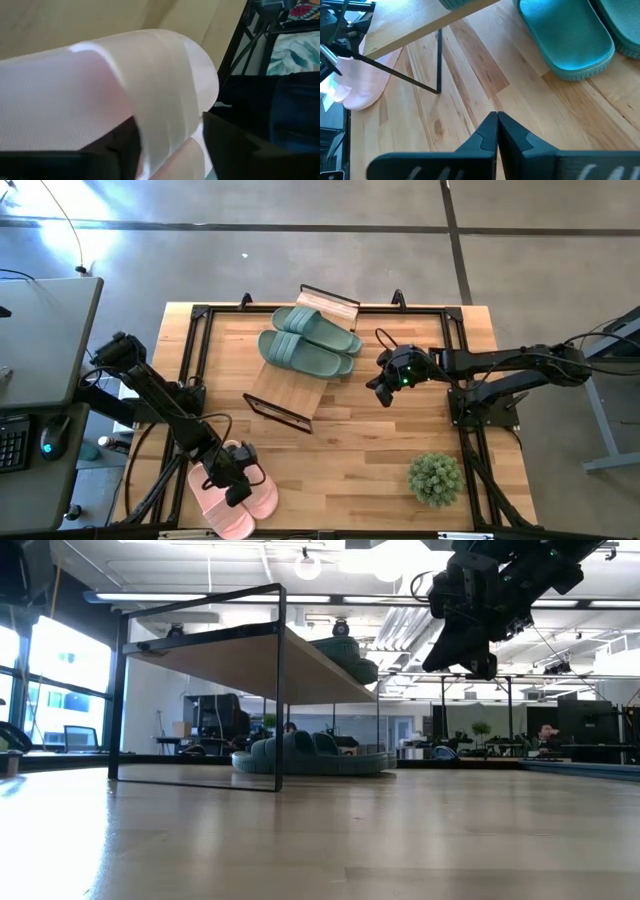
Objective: Pick and place slides into the shelf
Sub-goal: Put the pink slide under the shelf
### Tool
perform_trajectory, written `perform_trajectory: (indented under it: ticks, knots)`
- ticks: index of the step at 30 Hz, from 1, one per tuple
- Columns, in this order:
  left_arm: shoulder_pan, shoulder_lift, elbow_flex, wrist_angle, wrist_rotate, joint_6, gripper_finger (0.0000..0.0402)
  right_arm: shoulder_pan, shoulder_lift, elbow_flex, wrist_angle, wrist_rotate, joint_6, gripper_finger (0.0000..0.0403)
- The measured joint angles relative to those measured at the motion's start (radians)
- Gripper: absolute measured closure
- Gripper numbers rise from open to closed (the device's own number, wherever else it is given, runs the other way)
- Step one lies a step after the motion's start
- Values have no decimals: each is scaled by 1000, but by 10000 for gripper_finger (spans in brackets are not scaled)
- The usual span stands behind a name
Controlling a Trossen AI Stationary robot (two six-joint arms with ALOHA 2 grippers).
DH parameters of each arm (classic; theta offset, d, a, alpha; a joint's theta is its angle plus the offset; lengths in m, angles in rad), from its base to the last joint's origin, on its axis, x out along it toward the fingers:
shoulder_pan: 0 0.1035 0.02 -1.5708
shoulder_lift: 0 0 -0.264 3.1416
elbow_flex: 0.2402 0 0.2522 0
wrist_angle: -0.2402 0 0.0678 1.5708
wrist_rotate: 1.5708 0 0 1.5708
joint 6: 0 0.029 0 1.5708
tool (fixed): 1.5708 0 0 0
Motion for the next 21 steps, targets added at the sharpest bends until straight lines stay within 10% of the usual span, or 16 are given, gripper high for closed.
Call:
perform_trajectory:
  ticks: [9, 21]
  knots:
    - [0, 0, 0, 1, -10, 4, 386, 0, 0, 0, -1, 0, -2, 403]
    - [1, -14, 0, 144, -113, 58, 395, 0, 0, 0, 0, 0, -8, 403]
